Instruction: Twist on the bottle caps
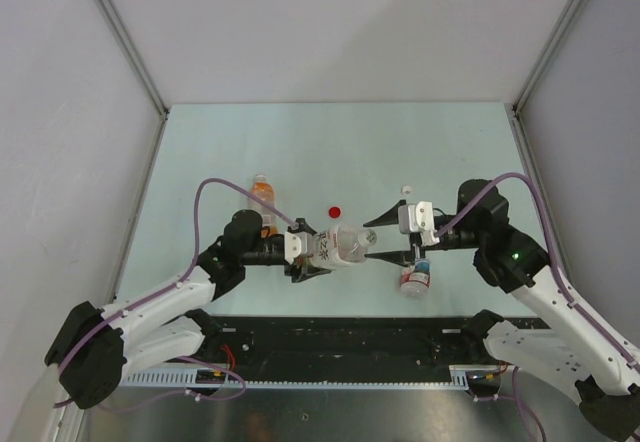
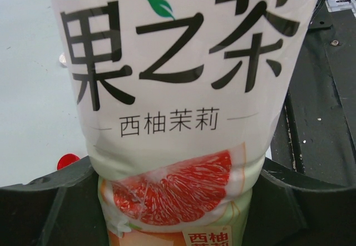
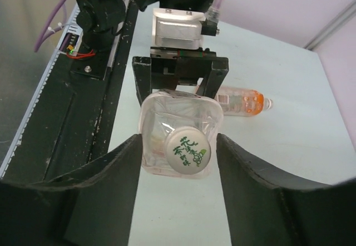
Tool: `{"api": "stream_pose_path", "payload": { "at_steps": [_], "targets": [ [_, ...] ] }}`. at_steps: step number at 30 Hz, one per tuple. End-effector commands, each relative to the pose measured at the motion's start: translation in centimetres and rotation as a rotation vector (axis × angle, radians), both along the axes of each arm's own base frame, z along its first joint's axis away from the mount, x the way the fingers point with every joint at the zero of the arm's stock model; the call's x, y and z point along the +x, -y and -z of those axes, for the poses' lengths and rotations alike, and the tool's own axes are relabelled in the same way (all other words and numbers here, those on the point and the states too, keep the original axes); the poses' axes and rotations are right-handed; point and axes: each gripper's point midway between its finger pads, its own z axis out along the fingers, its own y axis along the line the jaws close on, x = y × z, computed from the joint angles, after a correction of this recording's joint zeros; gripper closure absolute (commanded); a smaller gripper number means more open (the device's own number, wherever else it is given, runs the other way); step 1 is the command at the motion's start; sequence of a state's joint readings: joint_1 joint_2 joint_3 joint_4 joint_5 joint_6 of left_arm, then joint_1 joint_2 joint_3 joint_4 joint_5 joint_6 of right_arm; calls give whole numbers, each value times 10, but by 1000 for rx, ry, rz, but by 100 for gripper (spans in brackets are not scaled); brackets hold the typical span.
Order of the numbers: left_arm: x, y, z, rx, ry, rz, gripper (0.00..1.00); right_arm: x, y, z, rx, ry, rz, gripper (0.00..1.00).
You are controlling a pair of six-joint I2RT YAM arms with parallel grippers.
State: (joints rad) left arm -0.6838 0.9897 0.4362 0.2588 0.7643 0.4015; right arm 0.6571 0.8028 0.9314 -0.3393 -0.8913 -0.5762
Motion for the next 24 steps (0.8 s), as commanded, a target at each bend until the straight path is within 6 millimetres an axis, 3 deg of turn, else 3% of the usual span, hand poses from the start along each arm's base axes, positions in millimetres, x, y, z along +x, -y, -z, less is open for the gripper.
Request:
{"api": "stream_pose_path", "payload": {
  "at_steps": [1, 7, 10, 14, 17, 21, 24],
  "targets": [
    [4, 5, -25, -44, 59, 25, 100, 10, -2, 0, -7, 11, 53, 45],
    [4, 5, -24, -41, 48, 23, 100, 5, -5, -2, -2, 5, 43, 57],
    [7, 5, -28, -46, 54, 2, 100, 7, -6, -4, 10, -29, 68, 76],
    [17, 1, -44, -69, 73, -70, 100, 18, -13, -1, 16, -148, 146, 93],
    [28, -5, -63, -113, 93, -171, 100, 37, -21, 1, 46, -294, 299, 99],
    [50, -16, -85, -181, 143, -381, 100, 74, -25, 13, 139, -595, 606, 100],
    [55, -14, -94, -212, 193, -447, 100, 97, -27, 26, 238, -841, 809, 100]
  ]
}}
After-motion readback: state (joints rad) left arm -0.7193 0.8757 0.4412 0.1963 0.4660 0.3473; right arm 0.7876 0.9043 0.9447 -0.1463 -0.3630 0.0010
